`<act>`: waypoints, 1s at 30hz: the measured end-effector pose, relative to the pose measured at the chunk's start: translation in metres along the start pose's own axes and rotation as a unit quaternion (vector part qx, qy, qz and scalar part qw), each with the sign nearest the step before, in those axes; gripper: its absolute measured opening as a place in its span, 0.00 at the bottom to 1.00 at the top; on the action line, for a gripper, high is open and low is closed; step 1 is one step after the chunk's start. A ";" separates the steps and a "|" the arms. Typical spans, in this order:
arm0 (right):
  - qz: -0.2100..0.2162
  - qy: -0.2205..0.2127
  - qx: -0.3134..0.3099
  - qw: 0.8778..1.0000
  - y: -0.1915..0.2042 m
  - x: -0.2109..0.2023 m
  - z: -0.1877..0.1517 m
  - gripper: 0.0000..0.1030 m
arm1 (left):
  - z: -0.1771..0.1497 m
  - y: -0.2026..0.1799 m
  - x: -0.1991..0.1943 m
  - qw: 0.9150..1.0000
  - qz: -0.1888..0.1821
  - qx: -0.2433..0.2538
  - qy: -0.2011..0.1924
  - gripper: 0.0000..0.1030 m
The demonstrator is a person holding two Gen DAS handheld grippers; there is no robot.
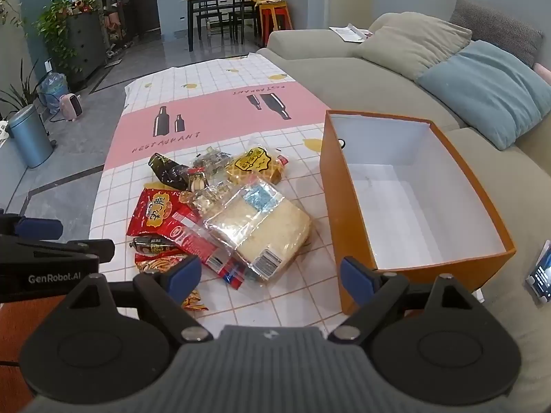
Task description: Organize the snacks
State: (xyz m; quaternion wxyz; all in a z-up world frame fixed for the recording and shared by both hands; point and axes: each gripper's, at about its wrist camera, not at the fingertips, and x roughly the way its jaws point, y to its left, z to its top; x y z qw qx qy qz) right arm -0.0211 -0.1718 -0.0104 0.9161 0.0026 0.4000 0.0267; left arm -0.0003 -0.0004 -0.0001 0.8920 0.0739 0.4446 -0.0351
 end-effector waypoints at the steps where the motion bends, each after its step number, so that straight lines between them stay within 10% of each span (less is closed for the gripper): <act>1: -0.001 0.000 0.001 1.000 0.000 0.000 0.000 0.83 | 0.000 0.000 0.000 1.000 0.002 0.000 0.000 0.77; 30: 0.000 0.012 0.002 1.000 -0.001 0.003 -0.002 0.83 | -0.008 0.004 0.002 1.000 0.006 -0.002 0.012 0.77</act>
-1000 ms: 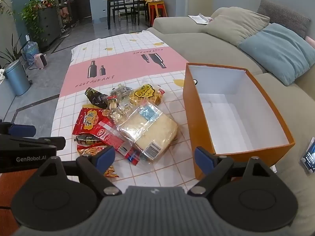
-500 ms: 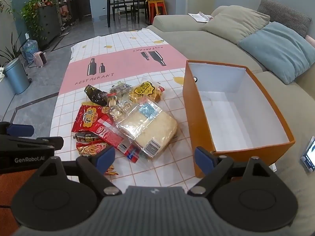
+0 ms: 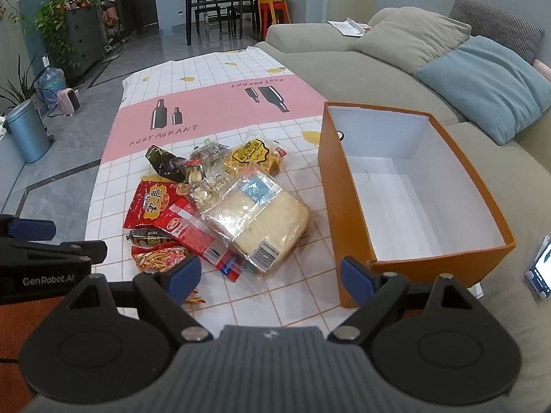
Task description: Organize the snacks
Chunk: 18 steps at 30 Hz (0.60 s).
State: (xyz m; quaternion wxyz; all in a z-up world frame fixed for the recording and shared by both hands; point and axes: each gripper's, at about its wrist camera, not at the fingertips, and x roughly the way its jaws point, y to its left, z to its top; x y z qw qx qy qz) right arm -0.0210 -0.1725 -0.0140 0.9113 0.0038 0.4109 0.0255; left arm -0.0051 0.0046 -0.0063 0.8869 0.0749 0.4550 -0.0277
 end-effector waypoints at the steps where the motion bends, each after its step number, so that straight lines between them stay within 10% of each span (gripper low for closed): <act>1: 0.000 0.000 0.000 1.000 0.000 0.000 0.000 0.83 | -0.001 0.001 0.000 1.000 0.000 0.000 0.000 0.77; 18: -0.004 0.005 -0.001 1.000 -0.001 0.001 -0.001 0.83 | -0.001 0.001 0.000 1.000 0.001 0.000 0.001 0.77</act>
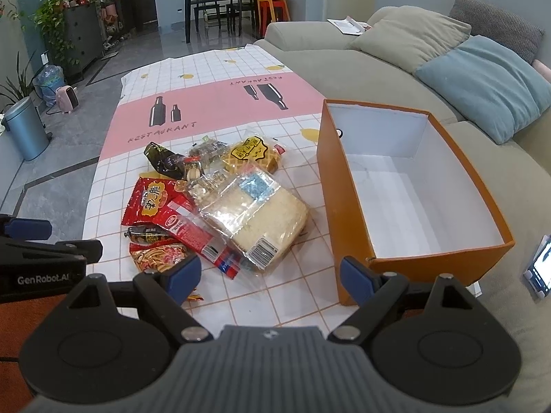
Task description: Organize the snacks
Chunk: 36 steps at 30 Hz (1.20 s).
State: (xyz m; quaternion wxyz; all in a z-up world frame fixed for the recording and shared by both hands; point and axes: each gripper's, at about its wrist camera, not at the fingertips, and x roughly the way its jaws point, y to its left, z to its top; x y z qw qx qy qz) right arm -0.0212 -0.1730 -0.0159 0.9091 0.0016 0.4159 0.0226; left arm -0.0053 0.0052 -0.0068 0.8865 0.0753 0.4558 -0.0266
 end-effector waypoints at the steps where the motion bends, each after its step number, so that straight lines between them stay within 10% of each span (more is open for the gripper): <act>1: 0.000 0.001 0.000 1.000 0.000 0.000 0.000 0.83 | 0.000 0.000 0.000 1.000 0.000 0.000 0.000 0.77; 36: 0.003 0.011 -0.004 1.000 0.001 0.003 0.000 0.83 | -0.002 -0.002 0.001 1.000 -0.006 -0.003 0.011 0.77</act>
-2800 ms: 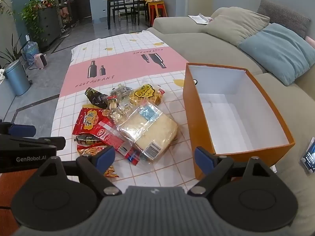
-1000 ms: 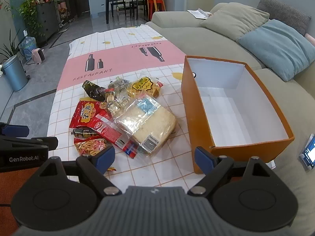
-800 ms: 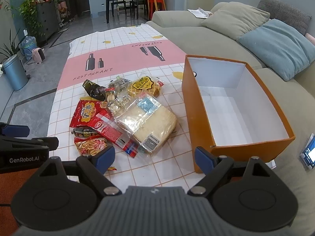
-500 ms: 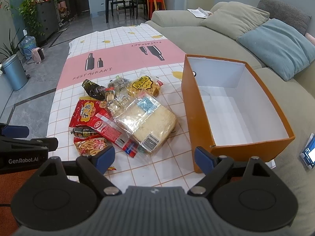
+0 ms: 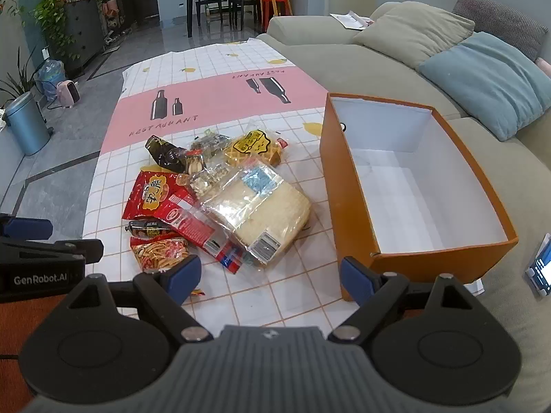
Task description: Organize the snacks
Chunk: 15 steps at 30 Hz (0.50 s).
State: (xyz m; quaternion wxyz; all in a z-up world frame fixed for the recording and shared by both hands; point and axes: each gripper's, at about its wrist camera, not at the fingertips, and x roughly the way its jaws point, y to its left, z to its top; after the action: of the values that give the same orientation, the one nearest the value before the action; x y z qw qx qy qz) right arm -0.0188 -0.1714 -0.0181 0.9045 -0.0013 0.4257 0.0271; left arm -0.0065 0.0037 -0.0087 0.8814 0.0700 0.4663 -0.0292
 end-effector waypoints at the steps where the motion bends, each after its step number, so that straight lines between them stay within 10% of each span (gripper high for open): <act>1: 0.000 0.000 0.000 1.000 0.000 0.000 0.000 0.83 | 0.000 0.000 0.000 1.000 0.000 0.000 0.000 0.77; 15: 0.044 -0.017 -0.003 0.999 -0.001 0.003 -0.002 0.73 | -0.001 0.007 0.011 0.999 -0.028 -0.021 0.022 0.77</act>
State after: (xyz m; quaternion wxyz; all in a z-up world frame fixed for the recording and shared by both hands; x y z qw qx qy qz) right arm -0.0184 -0.1724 -0.0214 0.9094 0.0153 0.4101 0.0676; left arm -0.0006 0.0109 -0.0175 0.8708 0.0388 0.4883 -0.0427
